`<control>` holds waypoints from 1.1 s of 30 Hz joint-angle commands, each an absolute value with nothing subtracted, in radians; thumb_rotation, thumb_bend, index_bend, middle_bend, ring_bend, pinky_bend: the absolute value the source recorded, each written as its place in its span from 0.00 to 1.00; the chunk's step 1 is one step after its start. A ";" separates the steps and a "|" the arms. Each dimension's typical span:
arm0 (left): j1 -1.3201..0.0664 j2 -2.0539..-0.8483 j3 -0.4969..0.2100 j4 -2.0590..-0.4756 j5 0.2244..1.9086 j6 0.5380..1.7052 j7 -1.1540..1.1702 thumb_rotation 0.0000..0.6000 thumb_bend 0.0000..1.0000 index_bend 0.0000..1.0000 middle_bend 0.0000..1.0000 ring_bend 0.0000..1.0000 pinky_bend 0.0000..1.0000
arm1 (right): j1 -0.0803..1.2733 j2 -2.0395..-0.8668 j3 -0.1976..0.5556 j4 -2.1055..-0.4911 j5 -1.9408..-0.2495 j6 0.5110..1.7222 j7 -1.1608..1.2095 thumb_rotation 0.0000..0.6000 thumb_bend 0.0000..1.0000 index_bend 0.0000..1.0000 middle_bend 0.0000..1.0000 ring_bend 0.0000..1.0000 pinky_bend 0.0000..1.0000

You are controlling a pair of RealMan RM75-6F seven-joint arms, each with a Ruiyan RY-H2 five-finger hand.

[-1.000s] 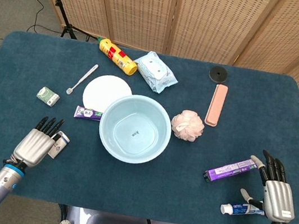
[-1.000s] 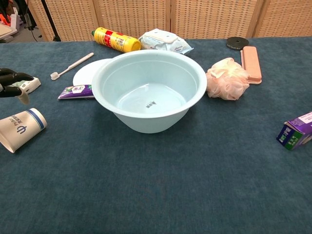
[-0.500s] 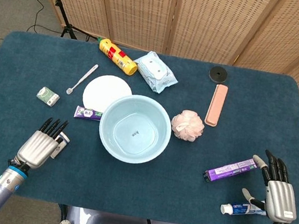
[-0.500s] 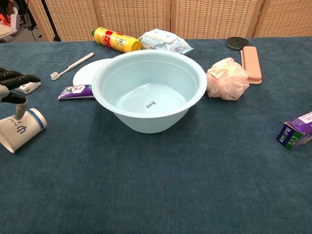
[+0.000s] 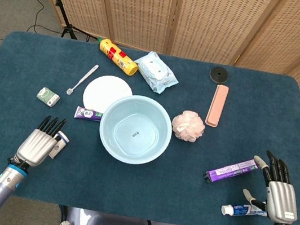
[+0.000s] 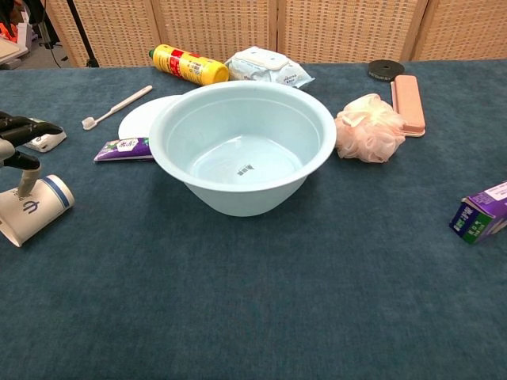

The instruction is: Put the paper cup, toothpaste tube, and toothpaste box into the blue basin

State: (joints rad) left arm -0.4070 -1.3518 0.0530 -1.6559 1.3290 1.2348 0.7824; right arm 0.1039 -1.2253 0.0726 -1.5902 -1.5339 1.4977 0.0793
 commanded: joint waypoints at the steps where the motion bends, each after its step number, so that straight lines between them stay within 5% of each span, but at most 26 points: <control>1: -0.406 -1.365 0.048 -1.635 1.334 1.236 0.774 1.00 0.22 0.57 0.10 0.08 0.09 | 0.103 -1.225 0.073 -1.589 -1.533 1.498 0.080 1.00 0.21 0.15 0.00 0.00 0.00; 33: -0.375 -1.334 0.003 -1.599 1.393 1.291 0.678 1.00 0.39 0.69 0.15 0.11 0.09 | 0.104 -1.226 0.073 -1.591 -1.532 1.496 0.079 1.00 0.21 0.15 0.00 0.00 0.00</control>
